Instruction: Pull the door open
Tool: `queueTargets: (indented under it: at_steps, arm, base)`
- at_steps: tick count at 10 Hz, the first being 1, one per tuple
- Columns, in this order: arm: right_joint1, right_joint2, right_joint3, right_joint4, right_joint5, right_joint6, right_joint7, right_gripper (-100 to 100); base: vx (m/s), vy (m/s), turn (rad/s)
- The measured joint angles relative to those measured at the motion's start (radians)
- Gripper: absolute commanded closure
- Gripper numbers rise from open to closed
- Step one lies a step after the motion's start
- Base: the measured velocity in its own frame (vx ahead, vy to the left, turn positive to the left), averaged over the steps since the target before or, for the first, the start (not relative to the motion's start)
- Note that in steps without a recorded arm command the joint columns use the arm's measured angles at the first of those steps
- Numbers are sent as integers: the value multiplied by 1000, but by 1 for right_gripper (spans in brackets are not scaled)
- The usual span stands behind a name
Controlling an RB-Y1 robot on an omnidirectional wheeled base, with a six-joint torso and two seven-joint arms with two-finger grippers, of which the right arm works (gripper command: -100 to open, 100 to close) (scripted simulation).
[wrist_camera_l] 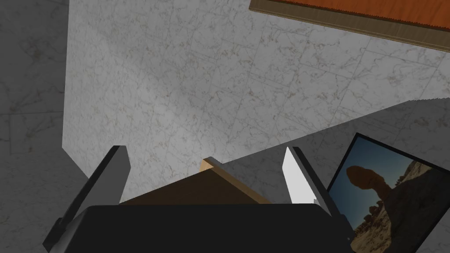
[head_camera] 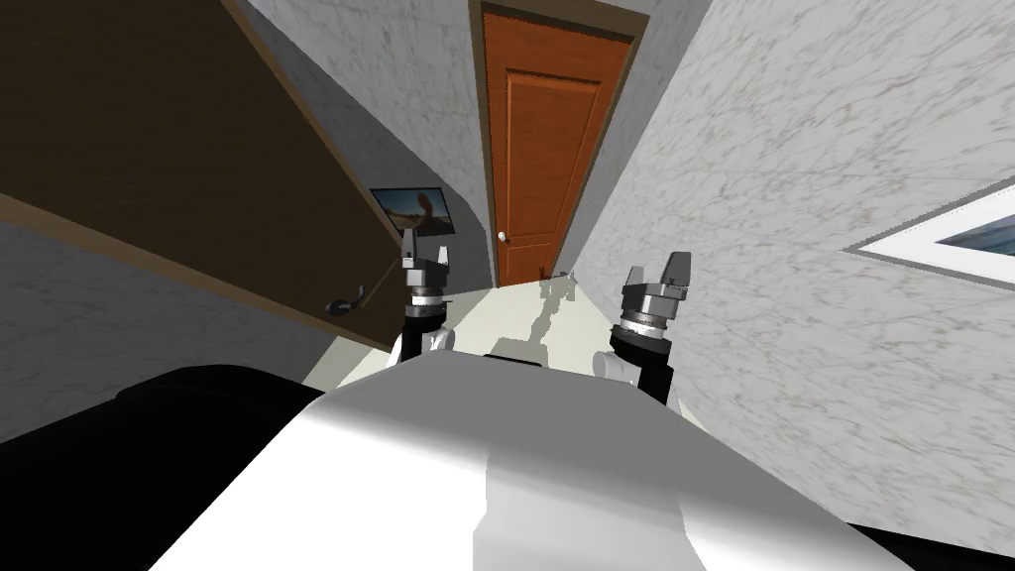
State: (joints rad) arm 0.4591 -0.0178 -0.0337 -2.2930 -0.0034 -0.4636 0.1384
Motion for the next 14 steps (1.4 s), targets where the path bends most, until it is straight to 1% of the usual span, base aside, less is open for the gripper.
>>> queueTargets:
  at_steps: [1, 3, 6, 7, 9, 10, 11, 13, 14]
  arm:
    - [-6, -8, -10, 16, 5, -2, 8, -100]
    - [-15, -16, -23, 56, 25, -15, 39, -100]
    - [-29, -34, -52, 117, 49, -34, 82, -100]
    - [-27, -36, -57, 138, 62, -43, 101, -100]
    - [-41, -46, -79, 183, 79, -54, 132, -100]
    - [-43, -47, -86, 204, 89, -63, 149, -100]
    - [-54, -52, -98, 233, 101, -70, 168, -100]
    - [-57, -57, -114, 263, 120, -77, 199, -100]
    - [-66, -61, -124, 285, 126, -81, 211, -100]
  base:
    - [116, 34, 103]
    - [151, 49, 114]
    - [131, 43, 88]
    - [136, 42, 112]
    - [139, 60, 96]
    - [141, 40, 127]
    - [144, 17, 115]
    - [105, 29, 73]
    - [90, 39, 90]
